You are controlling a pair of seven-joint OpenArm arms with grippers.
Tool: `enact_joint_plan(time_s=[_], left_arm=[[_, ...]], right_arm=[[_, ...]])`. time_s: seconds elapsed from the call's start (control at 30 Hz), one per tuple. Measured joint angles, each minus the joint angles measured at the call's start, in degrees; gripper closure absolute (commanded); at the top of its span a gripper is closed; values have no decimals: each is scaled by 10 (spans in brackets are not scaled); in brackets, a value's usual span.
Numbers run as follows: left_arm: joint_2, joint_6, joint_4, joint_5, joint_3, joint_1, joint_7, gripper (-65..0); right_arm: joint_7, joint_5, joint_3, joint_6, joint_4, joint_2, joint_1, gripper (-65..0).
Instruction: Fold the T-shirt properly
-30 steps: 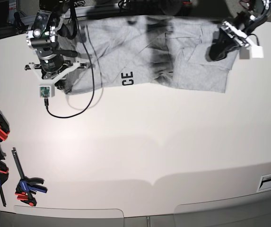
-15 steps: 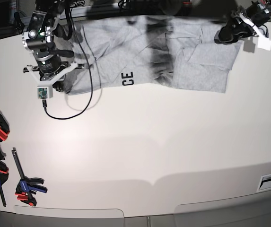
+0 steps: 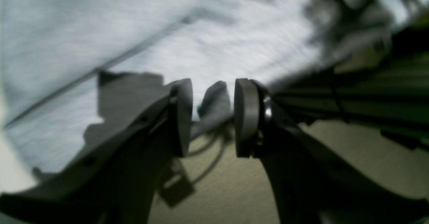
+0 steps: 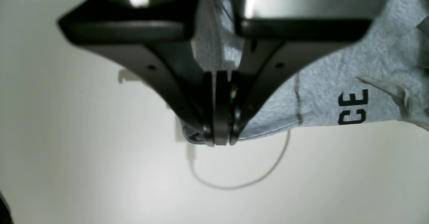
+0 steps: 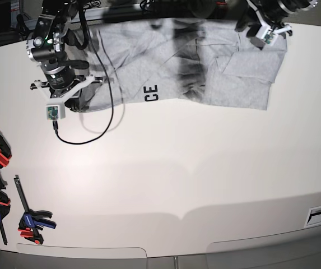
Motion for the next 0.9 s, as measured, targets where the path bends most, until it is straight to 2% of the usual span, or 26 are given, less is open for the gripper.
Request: enact_joint_plan(time_s=[0.1,0.23,0.37,0.43,0.63,0.83,0.9], left_arm=[[0,0,0,55,14,-1,-25,-196],[-1,0,0,70,17,-1,-26,-200],[-2,0,0,110,19,-1,-60,-252],[-2,0,0,130,18,-1,-71,-255],[-2,0,0,134,19,-1,-71,-254],[-1,37,0,147,19,-3,-73,-254],[-2,37,0,148,18,-4,-72,-254]], right_arm=[[0,0,0,0,0,0,0,0],[0,0,0,2,0,0,0,0],[0,0,0,2,0,1,0,0],[0,0,0,2,0,1,0,0],[0,0,0,2,0,1,0,0],[-1,0,0,2,0,1,0,0],[-2,0,0,2,0,1,0,0]])
